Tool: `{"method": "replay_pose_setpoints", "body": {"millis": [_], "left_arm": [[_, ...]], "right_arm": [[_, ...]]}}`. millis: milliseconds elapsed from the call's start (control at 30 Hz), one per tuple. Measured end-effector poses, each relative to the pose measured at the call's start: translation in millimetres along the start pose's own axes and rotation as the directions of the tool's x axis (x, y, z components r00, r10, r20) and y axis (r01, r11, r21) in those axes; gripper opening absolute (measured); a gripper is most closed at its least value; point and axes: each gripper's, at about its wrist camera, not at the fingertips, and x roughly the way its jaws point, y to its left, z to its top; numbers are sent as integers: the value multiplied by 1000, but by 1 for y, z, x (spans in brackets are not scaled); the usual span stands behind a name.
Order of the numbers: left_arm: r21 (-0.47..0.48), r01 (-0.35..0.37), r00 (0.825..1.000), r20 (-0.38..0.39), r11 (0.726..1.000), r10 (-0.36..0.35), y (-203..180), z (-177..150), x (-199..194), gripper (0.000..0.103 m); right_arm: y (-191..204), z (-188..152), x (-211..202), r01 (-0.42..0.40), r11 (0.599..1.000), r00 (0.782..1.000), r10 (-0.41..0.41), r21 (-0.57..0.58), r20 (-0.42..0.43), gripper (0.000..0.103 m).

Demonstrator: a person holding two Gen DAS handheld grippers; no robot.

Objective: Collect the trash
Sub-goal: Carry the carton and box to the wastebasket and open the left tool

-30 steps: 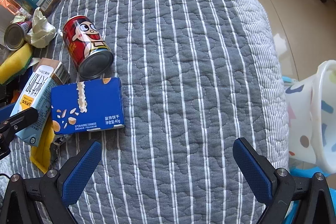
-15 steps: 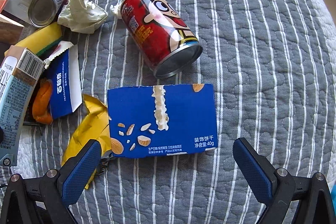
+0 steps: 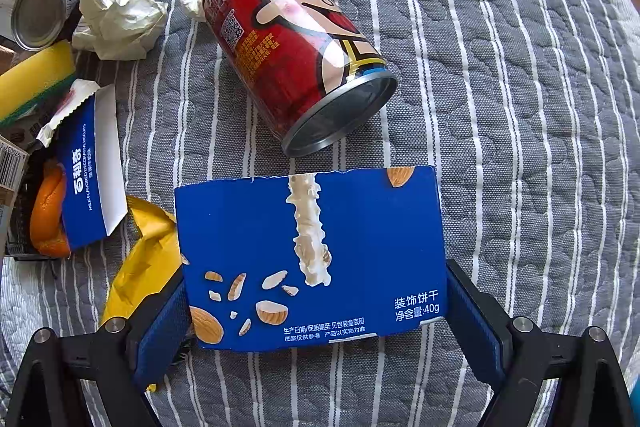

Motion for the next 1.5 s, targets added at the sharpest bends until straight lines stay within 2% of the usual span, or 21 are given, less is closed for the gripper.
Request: {"method": "replay_pose_setpoints", "body": {"millis": [200, 433, 567, 967, 1200, 1500], "left_arm": [[4, 4, 1000, 24, 1000, -4, -8, 1, -6, 51], [43, 29, 998, 49, 999, -31, -39, 8, -9, 51], [67, 46, 997, 62, 997, -50, -61, 13, -9, 51], [151, 121, 989, 67, 981, -132, -145, 23, 1, 51], [207, 192, 977, 53, 959, -207, -213, 20, 16, 51], [288, 316, 944, 4, 904, -331, -307, 16, 40, 51]], "right_arm": [[-7, -11, -37, 10, 999, 997, -8, -31, 78, 95], [-41, -23, -77, 20, 1000, 989, -22, 18, 148, 95], [-73, -28, -89, 22, 998, 984, -33, 64, 174, 95], [-158, -73, -126, 35, 977, 969, -85, 209, 234, 95], [-227, -107, -142, 47, 944, 963, -130, 327, 236, 95], [-310, -149, -162, 49, 881, 951, -185, 471, 248, 95]]}}
